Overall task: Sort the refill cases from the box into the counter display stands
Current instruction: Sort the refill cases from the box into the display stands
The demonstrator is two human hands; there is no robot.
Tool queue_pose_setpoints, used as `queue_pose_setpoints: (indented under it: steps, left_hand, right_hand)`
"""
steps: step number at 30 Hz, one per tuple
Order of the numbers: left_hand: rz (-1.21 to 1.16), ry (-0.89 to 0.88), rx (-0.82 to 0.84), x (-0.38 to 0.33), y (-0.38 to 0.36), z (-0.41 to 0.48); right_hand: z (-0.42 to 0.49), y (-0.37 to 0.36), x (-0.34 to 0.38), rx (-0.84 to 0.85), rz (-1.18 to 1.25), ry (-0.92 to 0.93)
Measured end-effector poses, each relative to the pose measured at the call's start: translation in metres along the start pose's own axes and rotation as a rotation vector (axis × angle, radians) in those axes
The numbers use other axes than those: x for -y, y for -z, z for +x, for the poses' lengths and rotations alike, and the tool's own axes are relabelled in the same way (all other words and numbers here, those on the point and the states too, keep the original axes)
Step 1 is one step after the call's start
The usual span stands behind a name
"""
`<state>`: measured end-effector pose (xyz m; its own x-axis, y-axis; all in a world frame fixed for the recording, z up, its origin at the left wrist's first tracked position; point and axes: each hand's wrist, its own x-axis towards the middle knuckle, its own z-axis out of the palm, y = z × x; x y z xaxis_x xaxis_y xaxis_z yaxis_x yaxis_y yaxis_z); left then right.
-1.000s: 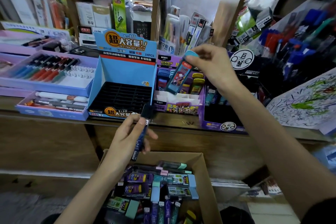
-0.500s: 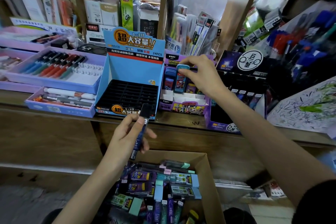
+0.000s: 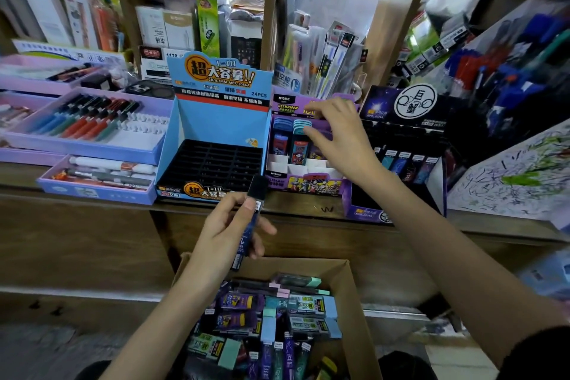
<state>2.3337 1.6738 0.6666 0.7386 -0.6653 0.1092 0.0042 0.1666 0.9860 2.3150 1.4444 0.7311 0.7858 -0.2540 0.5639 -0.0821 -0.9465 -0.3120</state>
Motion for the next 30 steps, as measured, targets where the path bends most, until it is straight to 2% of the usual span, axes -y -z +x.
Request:
queue_pose_setpoints:
  steps: [3, 4, 7, 9, 13, 16, 21, 25, 30]
  left_hand:
    - [0.001, -0.018, 0.037, -0.002, -0.016, 0.006]
    - [0.008, -0.027, 0.058, -0.002, -0.022, 0.009]
    - [0.035, -0.045, 0.131, -0.002, -0.045, 0.014]
    - [0.042, -0.052, 0.163, 0.000, -0.061, 0.018]
    - [0.092, -0.115, 0.149, -0.001, -0.092, 0.032]
    - [0.275, -0.231, 0.129, 0.001, -0.102, 0.048]
    - [0.618, -0.267, 0.181, 0.018, -0.097, 0.073]
    - [0.982, -0.388, 0.151, 0.033, -0.097, 0.084]
    - [1.182, -0.506, 0.034, 0.039, -0.104, 0.088]
  right_hand:
    - [-0.029, 0.021, 0.023, 0.161, 0.494, -0.194]
    - [-0.041, 0.024, 0.029, 0.209, 0.583, -0.235]
    - [-0.077, 0.027, 0.036, 0.253, 0.702, -0.292]
    - [-0.089, 0.028, 0.032, 0.225, 0.754, -0.338]
    - [-0.088, 0.048, 0.011, 0.141, 0.801, -0.419]
    - [-0.080, 0.072, -0.012, 0.063, 0.770, -0.411]
    - [-0.063, 0.110, -0.059, -0.184, 0.617, -0.447]
    - [-0.055, 0.100, -0.082, -0.135, 0.464, -0.428]
    - [-0.057, 0.073, -0.086, -0.026, 0.387, -0.416]
